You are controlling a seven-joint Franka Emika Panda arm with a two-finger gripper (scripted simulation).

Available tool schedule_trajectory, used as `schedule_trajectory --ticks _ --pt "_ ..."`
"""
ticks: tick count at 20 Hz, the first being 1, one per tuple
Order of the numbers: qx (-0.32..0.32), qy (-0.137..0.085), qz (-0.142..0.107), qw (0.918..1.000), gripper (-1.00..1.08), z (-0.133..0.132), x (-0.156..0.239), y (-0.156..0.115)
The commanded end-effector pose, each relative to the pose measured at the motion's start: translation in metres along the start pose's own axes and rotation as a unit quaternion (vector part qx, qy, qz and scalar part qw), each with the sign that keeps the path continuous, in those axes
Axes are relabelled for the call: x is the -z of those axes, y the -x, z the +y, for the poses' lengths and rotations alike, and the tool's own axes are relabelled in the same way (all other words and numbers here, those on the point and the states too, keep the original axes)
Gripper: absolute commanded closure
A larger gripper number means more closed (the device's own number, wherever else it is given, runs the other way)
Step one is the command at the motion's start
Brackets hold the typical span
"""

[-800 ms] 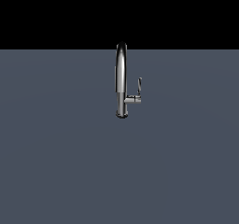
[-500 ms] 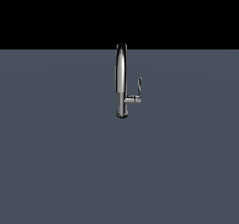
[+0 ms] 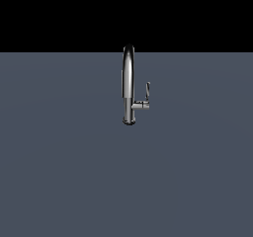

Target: Turn on the faucet by rotating a designated handle.

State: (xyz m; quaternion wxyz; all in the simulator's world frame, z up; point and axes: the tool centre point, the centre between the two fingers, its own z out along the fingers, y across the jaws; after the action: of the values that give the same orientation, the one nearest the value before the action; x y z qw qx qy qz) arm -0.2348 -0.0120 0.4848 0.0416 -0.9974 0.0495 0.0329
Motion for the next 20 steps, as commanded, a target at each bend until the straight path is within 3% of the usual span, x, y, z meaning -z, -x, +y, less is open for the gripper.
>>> schedule_trajectory --ticks 1,11,20 --pt "-0.012 -0.011 -0.011 0.9998 1.08 -0.001 -0.001 -0.010" --pt "-0.075 -0.072 -0.072 0.9920 1.08 -0.005 -0.008 -0.067" --pt "-0.136 -0.132 -0.131 0.9731 1.08 -0.003 -0.022 -0.122"
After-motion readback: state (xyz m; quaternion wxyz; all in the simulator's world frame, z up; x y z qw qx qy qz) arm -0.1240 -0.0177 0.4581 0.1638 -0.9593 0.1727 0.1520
